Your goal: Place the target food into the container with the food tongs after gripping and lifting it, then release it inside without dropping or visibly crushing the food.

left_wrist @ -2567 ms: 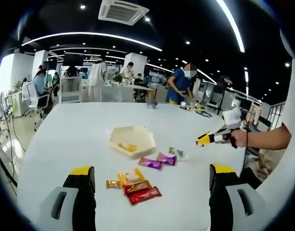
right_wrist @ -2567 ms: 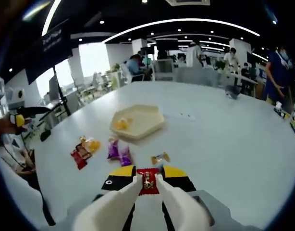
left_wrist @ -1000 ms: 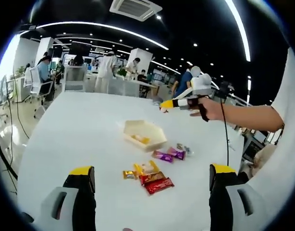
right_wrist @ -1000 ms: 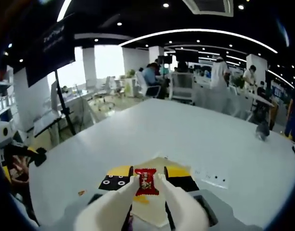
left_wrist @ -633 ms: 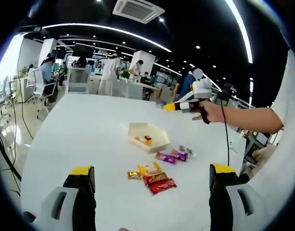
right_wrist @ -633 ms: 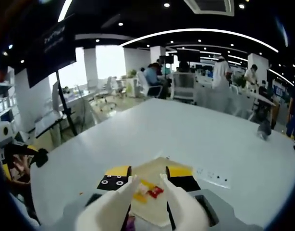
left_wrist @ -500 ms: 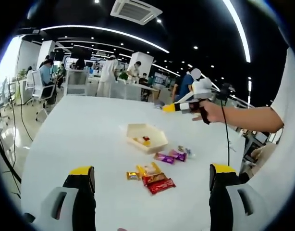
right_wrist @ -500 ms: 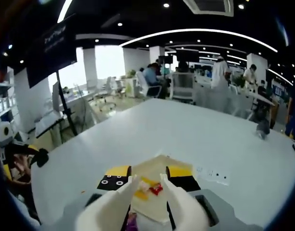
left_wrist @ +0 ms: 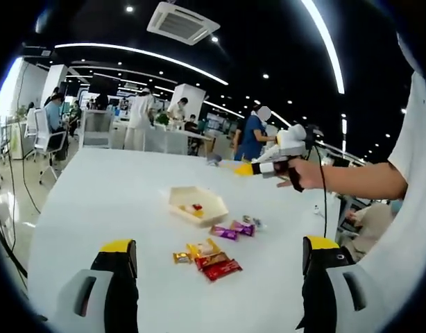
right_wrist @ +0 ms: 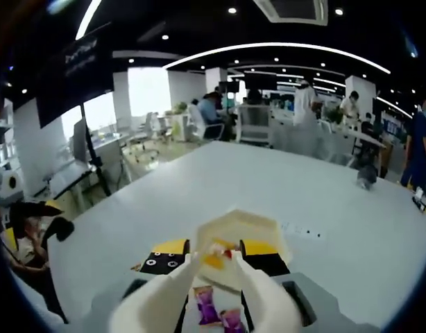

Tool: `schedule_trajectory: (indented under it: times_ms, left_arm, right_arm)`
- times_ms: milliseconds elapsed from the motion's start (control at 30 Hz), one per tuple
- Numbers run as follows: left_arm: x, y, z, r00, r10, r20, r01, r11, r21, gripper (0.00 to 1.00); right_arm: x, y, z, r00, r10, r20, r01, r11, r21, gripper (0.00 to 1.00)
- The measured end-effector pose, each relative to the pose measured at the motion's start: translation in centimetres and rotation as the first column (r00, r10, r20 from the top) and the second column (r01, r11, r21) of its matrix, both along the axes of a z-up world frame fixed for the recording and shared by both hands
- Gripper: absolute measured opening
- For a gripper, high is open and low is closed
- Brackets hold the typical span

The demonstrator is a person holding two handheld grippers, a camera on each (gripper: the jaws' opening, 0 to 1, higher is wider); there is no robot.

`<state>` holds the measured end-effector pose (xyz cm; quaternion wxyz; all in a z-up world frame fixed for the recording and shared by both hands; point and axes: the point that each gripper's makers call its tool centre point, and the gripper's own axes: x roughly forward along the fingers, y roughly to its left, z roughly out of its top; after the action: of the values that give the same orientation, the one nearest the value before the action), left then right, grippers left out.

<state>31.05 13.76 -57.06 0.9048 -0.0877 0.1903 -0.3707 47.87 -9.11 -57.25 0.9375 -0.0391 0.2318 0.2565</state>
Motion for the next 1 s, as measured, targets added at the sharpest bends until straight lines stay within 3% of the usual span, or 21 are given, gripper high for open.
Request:
schedule_trajectory:
  times_ms: [233, 533, 1000]
  left_arm:
    - [-0.8, -0.5, -1.3, 0.996, -0.082, -0.032, 0.083, 0.996, 0.032, 1.00]
    - [-1.5, -1.9, -3.0, 0.988, -0.149, -0.046, 0.151, 0.988, 0.044, 0.99]
    - [-2.7, -3.4, -3.8, 0.981, -0.186, -0.058, 0.188, 0.981, 0.039, 0.99]
  right_arm:
    - [-3.1, -0.2, -0.5, 0.999, -0.039, -0.015, 0.039, 0.999, 0.000, 0.28]
    - [-7.8, -2.8, -0.6, 0.991, -0.134, -0.028, 0.134, 0.991, -0.018, 0.28]
    - [-11.3, -5.2, -1.4, 0.978, -0.205, -0.042, 0.204, 0.979, -0.019, 0.28]
